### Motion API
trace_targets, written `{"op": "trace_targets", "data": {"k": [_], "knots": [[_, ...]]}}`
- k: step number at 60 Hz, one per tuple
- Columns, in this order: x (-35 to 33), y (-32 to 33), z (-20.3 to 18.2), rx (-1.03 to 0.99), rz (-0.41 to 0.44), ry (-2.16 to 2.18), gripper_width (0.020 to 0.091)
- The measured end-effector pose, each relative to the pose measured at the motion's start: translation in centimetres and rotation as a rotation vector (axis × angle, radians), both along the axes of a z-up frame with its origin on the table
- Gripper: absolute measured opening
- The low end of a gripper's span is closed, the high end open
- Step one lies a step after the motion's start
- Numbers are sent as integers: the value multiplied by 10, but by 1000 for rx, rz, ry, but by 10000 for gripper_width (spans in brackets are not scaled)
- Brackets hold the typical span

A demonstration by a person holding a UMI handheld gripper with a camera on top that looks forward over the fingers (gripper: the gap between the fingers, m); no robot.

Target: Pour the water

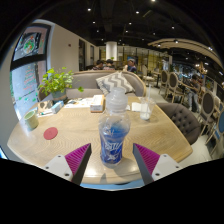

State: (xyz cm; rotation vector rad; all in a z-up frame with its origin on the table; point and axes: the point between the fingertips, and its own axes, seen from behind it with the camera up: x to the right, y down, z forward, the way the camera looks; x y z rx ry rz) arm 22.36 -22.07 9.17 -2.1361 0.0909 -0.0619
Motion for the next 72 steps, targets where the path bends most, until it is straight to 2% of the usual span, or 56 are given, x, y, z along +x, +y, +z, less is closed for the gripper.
{"op": "trace_targets", "data": {"k": [6,8,14,17,25,32,40,42,52,67,72], "knots": [[8,31,-13,15,2,10,834],[8,38,-17,19,2,18,806],[11,54,-28,24,-2,29,627],[8,56,-27,34,6,30,514],[8,60,-27,45,3,29,469],[7,61,-25,46,0,13,398],[3,66,-22,41,0,-38,378],[1,67,-21,43,-3,-51,351],[-8,79,7,53,-39,-152,350],[-54,119,95,63,-33,-534,351],[-85,136,132,63,2,-726,353]]}}
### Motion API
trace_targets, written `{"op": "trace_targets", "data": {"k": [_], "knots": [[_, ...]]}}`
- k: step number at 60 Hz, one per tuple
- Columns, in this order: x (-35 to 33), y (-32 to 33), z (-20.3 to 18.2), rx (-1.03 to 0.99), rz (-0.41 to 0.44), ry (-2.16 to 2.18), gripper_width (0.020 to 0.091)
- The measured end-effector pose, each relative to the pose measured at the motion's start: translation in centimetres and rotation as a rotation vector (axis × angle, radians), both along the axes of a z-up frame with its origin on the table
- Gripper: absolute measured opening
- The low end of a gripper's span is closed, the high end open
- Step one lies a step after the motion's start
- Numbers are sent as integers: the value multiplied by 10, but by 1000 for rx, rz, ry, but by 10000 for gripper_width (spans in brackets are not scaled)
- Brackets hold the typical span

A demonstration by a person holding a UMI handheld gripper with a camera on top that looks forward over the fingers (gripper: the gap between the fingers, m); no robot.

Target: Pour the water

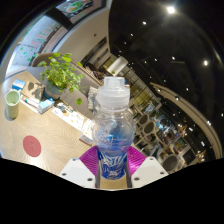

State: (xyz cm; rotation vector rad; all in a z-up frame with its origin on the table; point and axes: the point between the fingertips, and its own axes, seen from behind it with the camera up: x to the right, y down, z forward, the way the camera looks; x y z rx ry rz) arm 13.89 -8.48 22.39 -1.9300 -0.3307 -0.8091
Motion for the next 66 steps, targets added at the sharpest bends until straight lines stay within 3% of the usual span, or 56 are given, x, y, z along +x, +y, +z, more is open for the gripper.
{"op": "trace_targets", "data": {"k": [13,29,42,54,66], "knots": [[-123,54,47,-78,142,-550,351],[-243,101,26,-209,295,-1132,350],[-282,119,-11,-321,373,-1505,349],[-289,121,-20,-351,385,-1471,349],[-278,113,9,-288,340,-1043,348]]}}
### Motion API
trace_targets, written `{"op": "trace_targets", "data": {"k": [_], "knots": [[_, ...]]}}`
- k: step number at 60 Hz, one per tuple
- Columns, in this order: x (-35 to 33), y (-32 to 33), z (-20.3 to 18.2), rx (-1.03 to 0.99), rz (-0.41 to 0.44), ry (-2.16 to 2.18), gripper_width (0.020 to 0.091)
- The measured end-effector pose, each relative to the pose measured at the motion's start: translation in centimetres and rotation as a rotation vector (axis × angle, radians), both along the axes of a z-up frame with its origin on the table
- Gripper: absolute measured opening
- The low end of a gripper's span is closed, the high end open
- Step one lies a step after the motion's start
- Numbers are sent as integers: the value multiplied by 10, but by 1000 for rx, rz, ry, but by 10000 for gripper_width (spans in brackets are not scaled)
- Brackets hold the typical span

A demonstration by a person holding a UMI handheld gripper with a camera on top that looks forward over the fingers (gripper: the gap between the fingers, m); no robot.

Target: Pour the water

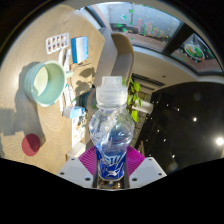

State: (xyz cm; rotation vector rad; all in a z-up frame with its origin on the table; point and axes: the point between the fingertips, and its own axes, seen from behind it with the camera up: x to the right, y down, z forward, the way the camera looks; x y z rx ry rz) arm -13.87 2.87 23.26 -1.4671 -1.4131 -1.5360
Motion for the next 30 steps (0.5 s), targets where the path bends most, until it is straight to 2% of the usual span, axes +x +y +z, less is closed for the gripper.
{"op": "trace_targets", "data": {"k": [9,16,20,30], "knots": [[7,-18,21,45,-60,509,353],[16,-35,29,60,-68,870,352],[25,-37,16,52,-85,1055,352],[43,-48,-49,17,-212,1427,353]]}}
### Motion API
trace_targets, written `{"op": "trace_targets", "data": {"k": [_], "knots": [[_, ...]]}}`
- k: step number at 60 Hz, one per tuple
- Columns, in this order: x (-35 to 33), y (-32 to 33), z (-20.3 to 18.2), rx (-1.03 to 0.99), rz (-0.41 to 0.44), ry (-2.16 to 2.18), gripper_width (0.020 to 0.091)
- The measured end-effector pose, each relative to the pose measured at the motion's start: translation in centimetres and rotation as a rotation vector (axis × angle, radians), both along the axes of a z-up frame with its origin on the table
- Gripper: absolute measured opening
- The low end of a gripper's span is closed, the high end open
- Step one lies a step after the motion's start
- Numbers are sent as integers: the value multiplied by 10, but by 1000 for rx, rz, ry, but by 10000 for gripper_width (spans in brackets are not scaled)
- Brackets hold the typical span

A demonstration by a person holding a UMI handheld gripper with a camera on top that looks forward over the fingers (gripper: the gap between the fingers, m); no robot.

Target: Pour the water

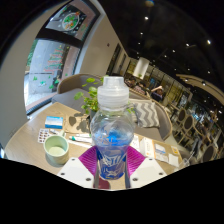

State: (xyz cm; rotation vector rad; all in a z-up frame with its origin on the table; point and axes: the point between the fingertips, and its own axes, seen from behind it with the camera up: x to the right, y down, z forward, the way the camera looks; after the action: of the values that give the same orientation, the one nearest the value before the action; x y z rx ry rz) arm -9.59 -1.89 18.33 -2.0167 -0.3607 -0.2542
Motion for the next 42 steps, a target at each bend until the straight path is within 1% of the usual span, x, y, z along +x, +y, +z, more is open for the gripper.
{"op": "trace_targets", "data": {"k": [12,22,24,31,34,42], "knots": [[1,-2,-70,-42,-36,240,352],[7,-6,-112,-71,-82,290,358],[8,-7,-110,-39,-88,307,355],[15,-10,-112,-32,-128,355,358],[16,-11,-112,-29,-139,377,374],[17,-11,-112,-6,-137,367,455]]}}
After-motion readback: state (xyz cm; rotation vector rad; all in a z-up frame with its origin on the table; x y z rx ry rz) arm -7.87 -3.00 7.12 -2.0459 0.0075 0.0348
